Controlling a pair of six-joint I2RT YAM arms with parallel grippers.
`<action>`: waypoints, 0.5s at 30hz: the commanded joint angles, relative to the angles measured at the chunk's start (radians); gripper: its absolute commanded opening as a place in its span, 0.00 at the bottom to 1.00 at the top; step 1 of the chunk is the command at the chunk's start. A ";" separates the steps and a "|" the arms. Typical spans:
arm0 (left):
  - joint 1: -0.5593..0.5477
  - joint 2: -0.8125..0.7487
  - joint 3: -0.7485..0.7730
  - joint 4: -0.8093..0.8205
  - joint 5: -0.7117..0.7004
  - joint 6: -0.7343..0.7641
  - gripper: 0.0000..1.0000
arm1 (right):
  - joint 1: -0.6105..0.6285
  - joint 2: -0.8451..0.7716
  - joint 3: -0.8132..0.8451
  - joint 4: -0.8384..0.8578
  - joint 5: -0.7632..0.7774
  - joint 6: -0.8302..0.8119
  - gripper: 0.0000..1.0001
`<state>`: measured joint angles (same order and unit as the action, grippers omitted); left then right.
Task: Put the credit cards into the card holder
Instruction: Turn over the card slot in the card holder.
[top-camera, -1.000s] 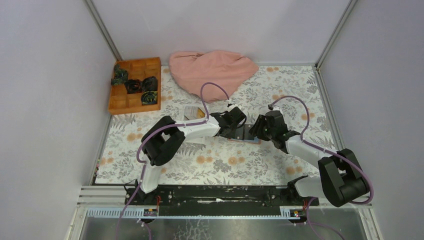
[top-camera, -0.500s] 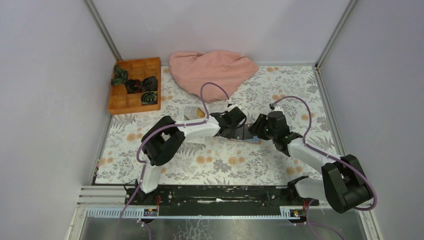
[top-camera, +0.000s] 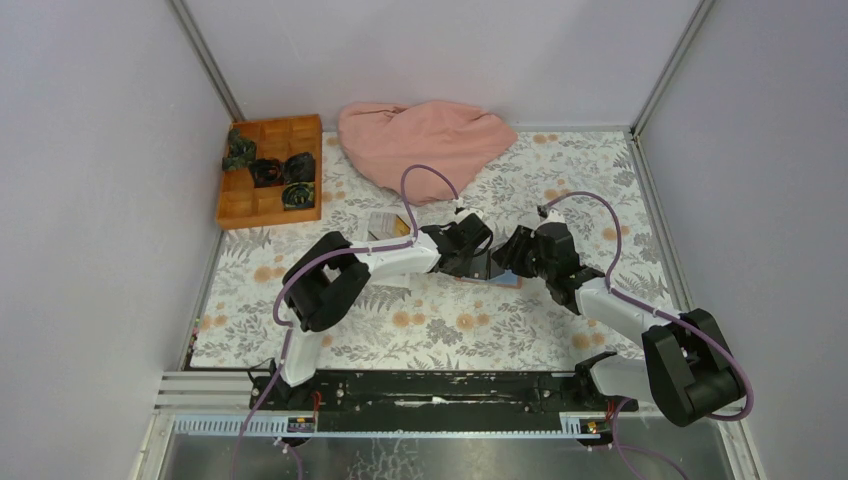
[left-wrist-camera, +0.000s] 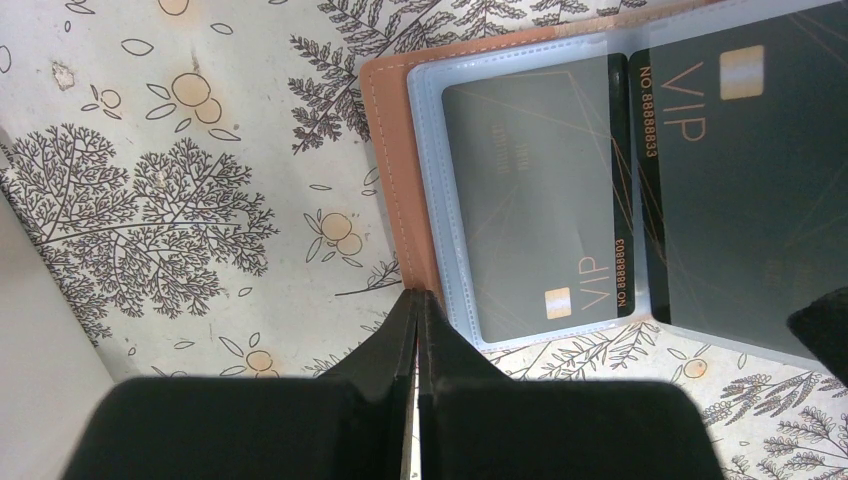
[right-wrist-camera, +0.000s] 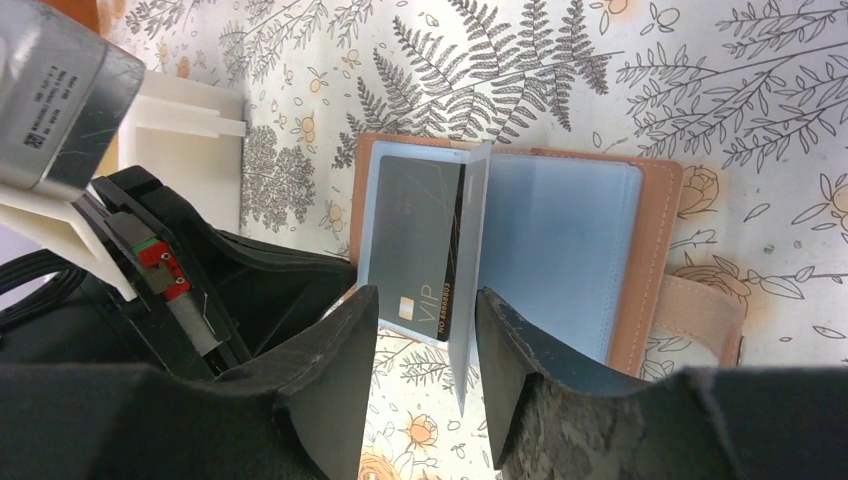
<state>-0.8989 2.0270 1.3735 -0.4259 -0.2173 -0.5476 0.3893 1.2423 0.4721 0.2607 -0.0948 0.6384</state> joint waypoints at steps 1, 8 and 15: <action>-0.025 0.091 -0.036 -0.005 0.098 -0.013 0.00 | -0.005 -0.008 -0.003 0.079 -0.034 0.011 0.48; -0.025 0.093 -0.034 -0.008 0.096 -0.014 0.00 | -0.005 0.011 0.008 0.116 -0.069 0.014 0.48; -0.025 0.096 -0.029 -0.010 0.101 -0.016 0.00 | -0.005 0.051 0.014 0.159 -0.106 0.022 0.48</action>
<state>-0.8989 2.0274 1.3735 -0.4259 -0.2173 -0.5476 0.3889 1.2789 0.4717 0.3511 -0.1612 0.6506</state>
